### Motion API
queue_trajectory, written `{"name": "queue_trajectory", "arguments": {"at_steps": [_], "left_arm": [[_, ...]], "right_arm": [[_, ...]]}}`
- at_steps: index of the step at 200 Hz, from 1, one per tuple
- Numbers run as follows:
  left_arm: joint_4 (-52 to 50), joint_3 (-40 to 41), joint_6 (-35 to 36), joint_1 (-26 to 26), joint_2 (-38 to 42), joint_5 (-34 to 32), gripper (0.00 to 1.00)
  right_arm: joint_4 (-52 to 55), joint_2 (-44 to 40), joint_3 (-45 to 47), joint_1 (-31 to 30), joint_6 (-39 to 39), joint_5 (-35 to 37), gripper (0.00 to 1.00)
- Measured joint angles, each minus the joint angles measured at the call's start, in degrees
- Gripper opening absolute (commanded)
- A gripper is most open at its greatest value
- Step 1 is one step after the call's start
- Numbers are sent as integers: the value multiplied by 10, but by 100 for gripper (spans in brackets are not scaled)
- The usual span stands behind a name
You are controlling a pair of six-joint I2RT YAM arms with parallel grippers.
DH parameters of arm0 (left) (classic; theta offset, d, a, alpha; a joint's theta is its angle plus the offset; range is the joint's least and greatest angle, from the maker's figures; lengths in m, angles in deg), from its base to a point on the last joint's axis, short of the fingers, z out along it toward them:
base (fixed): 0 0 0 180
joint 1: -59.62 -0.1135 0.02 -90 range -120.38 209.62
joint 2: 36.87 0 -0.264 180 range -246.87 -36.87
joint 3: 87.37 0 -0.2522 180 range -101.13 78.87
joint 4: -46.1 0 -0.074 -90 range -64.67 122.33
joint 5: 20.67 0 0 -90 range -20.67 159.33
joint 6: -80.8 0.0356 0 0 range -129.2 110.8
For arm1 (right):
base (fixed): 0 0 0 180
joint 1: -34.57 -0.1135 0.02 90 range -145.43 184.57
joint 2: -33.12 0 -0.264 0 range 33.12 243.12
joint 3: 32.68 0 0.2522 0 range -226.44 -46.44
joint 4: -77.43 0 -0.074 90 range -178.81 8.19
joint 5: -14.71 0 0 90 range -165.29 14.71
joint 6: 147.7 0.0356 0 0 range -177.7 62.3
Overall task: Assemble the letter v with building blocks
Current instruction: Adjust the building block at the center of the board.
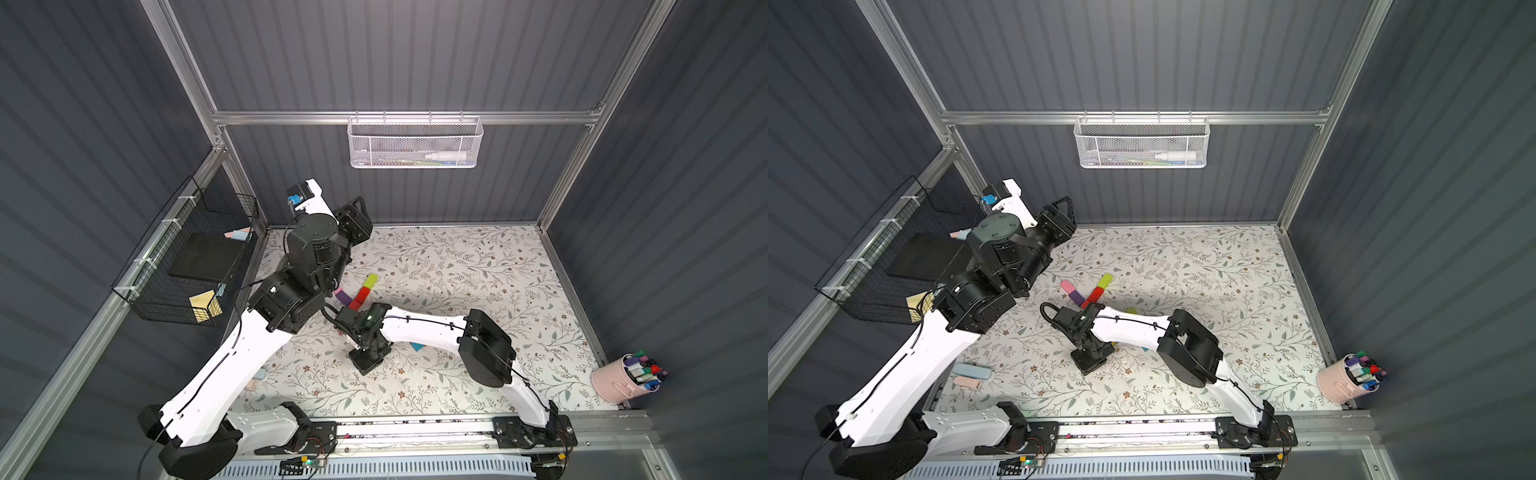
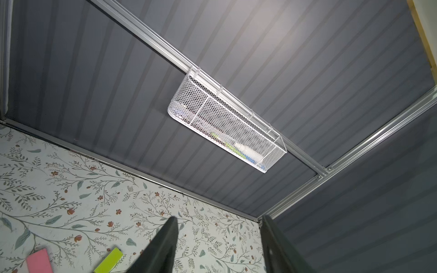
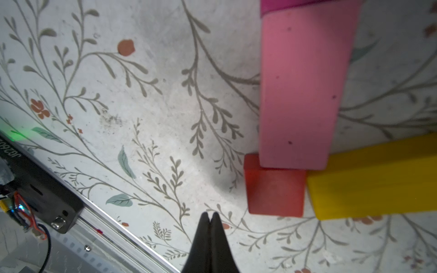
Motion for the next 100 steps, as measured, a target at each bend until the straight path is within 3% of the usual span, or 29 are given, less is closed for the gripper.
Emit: {"name": "queue_trajectory", "arguments": {"at_steps": [100], "left_arm": [[25, 7, 11, -28, -1, 64, 61]], "right_arm": [[15, 12, -14, 0, -6, 30, 0]]}}
